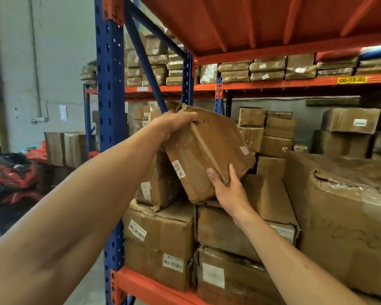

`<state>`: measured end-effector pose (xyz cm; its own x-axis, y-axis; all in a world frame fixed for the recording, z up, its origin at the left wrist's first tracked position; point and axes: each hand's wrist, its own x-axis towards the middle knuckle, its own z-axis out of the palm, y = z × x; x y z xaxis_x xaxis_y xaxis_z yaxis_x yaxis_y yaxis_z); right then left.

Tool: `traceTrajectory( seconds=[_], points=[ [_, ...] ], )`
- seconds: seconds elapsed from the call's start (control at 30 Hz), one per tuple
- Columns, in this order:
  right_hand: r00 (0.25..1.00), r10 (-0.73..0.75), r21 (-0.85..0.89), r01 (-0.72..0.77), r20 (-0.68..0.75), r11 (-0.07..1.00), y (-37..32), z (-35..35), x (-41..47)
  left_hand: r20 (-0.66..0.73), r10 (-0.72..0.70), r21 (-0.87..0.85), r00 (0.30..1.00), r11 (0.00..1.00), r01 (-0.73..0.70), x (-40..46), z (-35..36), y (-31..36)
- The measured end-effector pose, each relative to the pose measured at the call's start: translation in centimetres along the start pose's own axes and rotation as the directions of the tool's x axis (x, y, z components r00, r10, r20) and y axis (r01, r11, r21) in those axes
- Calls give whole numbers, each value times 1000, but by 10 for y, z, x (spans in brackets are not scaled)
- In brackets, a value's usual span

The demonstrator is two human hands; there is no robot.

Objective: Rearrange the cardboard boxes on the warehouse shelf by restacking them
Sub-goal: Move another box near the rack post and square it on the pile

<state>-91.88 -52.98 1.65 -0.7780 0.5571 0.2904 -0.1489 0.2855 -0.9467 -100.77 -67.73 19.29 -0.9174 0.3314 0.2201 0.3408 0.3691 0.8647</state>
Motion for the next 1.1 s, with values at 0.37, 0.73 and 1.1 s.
traceTrajectory(
  seconds=[0.37, 0.73, 1.1],
  points=[
    [993, 45, 95, -34, -108, 995, 7, 5, -7, -99, 190, 84, 977, 980, -182, 17, 13, 0],
    [962, -18, 5, 21, -273, 1000, 14, -52, -35, 21, 419, 384, 908, 835, -395, -18, 47, 48],
    [957, -48, -518, -113, -286, 848, -14, -109, -61, 83, 523, 409, 848, 759, -507, -31, 74, 61]
  ],
)
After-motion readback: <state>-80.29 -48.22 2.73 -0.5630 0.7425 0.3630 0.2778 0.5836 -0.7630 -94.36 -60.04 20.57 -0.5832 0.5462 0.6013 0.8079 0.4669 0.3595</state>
